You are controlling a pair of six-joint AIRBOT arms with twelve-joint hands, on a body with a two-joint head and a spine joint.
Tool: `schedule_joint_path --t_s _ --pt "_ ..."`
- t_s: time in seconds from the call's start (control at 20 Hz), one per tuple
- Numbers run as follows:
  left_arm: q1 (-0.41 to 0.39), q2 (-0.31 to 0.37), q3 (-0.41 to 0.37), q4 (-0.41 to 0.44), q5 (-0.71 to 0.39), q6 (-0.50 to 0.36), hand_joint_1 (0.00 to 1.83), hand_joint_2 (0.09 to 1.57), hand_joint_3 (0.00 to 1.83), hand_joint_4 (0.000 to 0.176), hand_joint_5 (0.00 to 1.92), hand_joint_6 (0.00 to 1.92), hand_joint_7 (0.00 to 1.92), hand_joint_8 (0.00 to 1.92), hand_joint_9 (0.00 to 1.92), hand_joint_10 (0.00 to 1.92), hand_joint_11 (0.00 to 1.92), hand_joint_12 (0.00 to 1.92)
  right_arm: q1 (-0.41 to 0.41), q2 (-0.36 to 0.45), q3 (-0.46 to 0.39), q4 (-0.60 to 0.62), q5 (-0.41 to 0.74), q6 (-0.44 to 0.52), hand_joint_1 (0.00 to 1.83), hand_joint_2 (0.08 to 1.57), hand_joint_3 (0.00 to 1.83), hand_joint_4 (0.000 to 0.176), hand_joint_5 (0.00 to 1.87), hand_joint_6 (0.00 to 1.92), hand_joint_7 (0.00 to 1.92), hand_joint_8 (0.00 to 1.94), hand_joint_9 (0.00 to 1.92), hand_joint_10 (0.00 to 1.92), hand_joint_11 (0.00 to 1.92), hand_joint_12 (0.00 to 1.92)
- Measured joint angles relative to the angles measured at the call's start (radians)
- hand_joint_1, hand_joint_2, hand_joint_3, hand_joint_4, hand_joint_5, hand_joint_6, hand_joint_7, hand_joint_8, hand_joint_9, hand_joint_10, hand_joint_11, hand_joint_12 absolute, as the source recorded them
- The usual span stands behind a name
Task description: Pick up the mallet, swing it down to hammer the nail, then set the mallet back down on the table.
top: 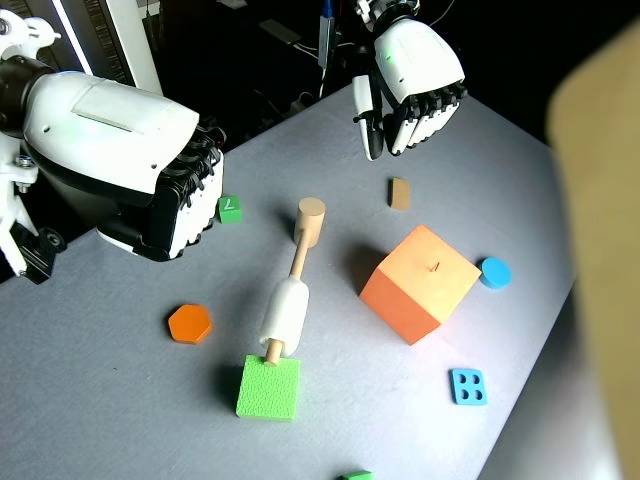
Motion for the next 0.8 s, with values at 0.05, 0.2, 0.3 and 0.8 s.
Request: schedule_joint_path --t_s 0.05,0.2,0.3,0.8 --pt "-0.005 0.000 0.000 -0.003 0.006 0.003 0.00 1.22 0.04 0.000 0.00 0.00 0.00 0.00 0.00 0.00 0.00 0.00 -0.002 0.000 0.000 -0.014 -0.005 0.008 0.00 1.20 0.03 0.000 0.02 0.00 0.00 0.00 0.00 0.00 0.00 0.00" --pt "-0.014 -0.004 0.000 -0.005 0.013 0.001 0.00 1.22 0.04 0.000 0.00 0.00 0.00 0.00 0.00 0.00 0.00 0.00 -0.005 -0.003 0.000 -0.014 -0.002 0.027 0.00 1.20 0.02 0.000 0.01 0.00 0.00 0.00 0.00 0.00 0.00 0.00" --pt "-0.020 -0.007 0.007 0.006 0.008 0.001 0.00 1.22 0.03 0.000 0.00 0.00 0.00 0.00 0.00 0.00 0.00 0.00 -0.005 -0.007 0.006 -0.026 0.002 0.035 0.00 1.20 0.02 0.000 0.01 0.00 0.01 0.00 0.01 0.00 0.02 0.01" --pt "-0.019 -0.007 0.060 0.144 0.136 -0.131 0.00 1.23 0.02 0.000 0.00 0.00 0.00 0.00 0.00 0.00 0.00 0.00 0.032 -0.113 0.162 0.291 0.069 -0.173 1.19 0.96 0.00 0.000 0.04 0.01 0.00 0.00 0.01 0.00 0.00 0.35"
